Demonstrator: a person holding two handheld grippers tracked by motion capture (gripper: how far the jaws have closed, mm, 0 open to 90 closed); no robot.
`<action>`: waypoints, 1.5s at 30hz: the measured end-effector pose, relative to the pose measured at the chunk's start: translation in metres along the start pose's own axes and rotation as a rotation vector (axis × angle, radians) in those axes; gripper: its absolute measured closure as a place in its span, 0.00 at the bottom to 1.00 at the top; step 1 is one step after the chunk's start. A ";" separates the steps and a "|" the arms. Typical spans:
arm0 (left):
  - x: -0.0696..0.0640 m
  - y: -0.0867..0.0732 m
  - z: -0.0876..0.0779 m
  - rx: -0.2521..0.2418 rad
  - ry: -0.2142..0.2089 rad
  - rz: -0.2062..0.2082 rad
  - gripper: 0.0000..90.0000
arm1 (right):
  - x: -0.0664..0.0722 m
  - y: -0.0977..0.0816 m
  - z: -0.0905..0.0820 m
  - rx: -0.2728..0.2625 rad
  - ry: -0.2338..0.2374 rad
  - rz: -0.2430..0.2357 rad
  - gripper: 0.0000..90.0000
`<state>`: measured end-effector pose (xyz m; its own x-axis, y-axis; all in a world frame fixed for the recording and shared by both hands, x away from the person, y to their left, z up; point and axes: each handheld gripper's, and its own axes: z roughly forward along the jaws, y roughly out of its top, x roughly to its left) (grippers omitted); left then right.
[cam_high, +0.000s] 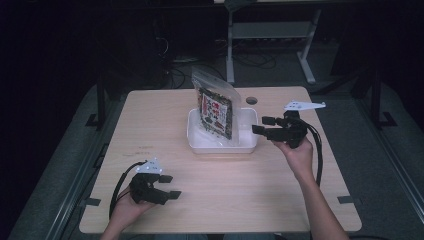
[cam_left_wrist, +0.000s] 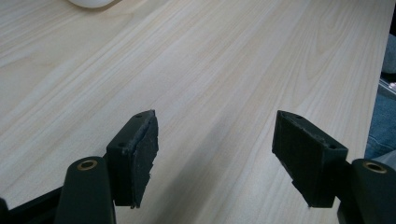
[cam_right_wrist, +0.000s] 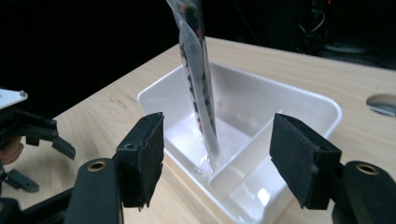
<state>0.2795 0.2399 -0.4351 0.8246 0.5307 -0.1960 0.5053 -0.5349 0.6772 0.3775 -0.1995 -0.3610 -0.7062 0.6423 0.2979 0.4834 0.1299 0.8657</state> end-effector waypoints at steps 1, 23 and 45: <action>0.000 0.000 0.000 0.001 0.001 0.001 0.34 | 0.000 -0.001 -0.002 0.004 -0.001 0.004 0.37; -0.003 0.001 0.004 0.012 0.009 0.010 0.27 | -0.007 -0.032 -0.032 0.058 -0.011 0.024 0.34; -0.002 0.000 0.004 0.011 0.025 0.003 0.23 | -0.004 -0.066 -0.057 0.096 -0.005 0.044 0.33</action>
<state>0.2787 0.2358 -0.4379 0.8194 0.5456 -0.1759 0.5059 -0.5439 0.6695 0.3187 -0.2535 -0.3968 -0.6803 0.6531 0.3328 0.5618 0.1730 0.8090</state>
